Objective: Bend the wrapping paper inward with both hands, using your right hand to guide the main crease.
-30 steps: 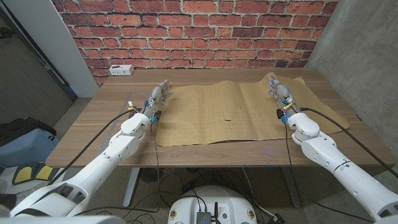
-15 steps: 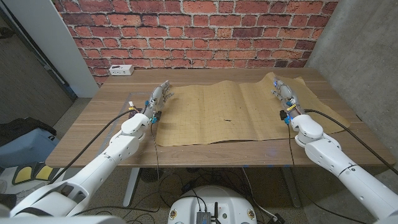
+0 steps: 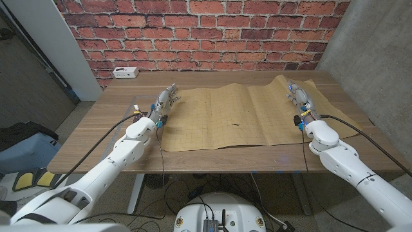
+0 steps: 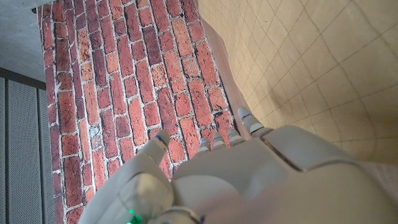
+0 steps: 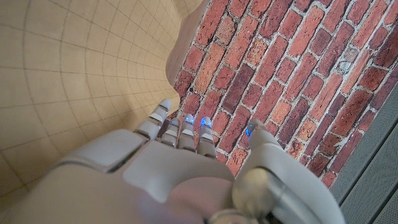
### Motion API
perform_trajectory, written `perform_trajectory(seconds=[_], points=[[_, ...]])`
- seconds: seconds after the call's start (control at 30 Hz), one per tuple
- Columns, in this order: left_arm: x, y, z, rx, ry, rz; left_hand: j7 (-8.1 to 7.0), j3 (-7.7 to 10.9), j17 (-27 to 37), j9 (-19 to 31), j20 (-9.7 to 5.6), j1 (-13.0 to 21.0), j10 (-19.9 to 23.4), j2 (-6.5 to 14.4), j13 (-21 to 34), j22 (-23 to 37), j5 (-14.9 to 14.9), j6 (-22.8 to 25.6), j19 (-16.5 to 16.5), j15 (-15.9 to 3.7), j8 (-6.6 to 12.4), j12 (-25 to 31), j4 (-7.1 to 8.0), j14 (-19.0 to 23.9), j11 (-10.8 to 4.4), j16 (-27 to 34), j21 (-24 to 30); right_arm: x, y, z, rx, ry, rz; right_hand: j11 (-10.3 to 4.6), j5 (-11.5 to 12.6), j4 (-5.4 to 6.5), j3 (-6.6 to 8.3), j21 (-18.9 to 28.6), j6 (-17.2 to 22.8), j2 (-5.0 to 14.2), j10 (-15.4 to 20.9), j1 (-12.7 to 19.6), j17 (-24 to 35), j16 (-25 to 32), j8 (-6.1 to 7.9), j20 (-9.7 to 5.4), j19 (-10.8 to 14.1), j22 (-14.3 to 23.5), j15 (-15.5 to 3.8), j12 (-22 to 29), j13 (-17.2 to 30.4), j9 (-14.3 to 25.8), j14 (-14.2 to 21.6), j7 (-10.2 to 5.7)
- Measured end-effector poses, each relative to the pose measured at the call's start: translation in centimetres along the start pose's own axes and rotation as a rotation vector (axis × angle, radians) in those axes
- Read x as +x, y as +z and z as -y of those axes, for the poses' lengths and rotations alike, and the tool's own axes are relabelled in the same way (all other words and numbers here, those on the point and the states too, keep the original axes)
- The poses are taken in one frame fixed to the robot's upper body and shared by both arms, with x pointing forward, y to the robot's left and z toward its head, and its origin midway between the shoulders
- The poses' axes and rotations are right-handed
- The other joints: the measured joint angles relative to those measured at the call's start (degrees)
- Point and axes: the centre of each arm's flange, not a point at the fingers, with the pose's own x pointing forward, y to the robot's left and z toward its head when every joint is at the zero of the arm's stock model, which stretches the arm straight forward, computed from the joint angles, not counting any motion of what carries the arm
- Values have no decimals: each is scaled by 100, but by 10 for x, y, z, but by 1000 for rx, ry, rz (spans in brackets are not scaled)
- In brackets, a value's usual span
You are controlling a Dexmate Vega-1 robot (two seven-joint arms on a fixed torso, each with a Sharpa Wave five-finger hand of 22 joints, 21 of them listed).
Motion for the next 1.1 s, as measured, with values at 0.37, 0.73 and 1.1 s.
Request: perform_trajectory(seconds=[0.37, 0.73, 1.1], points=[[3, 3, 2, 43, -21, -10, 33, -24, 0, 0, 40, 0, 341, 0, 0, 0, 0, 259, 183, 47, 22, 43, -24, 328, -7, 45, -22, -10, 0, 10, -11, -42, -4, 31, 0, -17, 17, 0, 18, 0, 31, 0, 0, 0, 0, 0, 0, 0, 0, 0, 0, 0, 0, 22], [8, 11, 8, 110, -58, -11, 18, 1, 0, 0, 62, 18, 441, 18, 0, 0, 0, 474, 223, 61, 45, 43, -48, 409, 32, 45, -44, -23, -2, 21, -16, -86, -5, 31, 0, -17, 17, -44, 59, 22, 30, 22, 29, 0, 0, 0, 0, -1, 0, 0, 0, -1, -1, 22], [11, 14, 11, 169, -80, -36, 42, 28, -13, -1, 62, 68, 471, 68, 0, -1, 0, 656, 222, 92, 66, 43, -123, 440, 62, 45, -129, -38, -9, 28, -21, -131, -14, 10, 22, -33, 33, -43, 80, 22, 51, 22, 29, 0, 0, 20, 20, -1, 0, 0, 0, -1, -1, 3]])
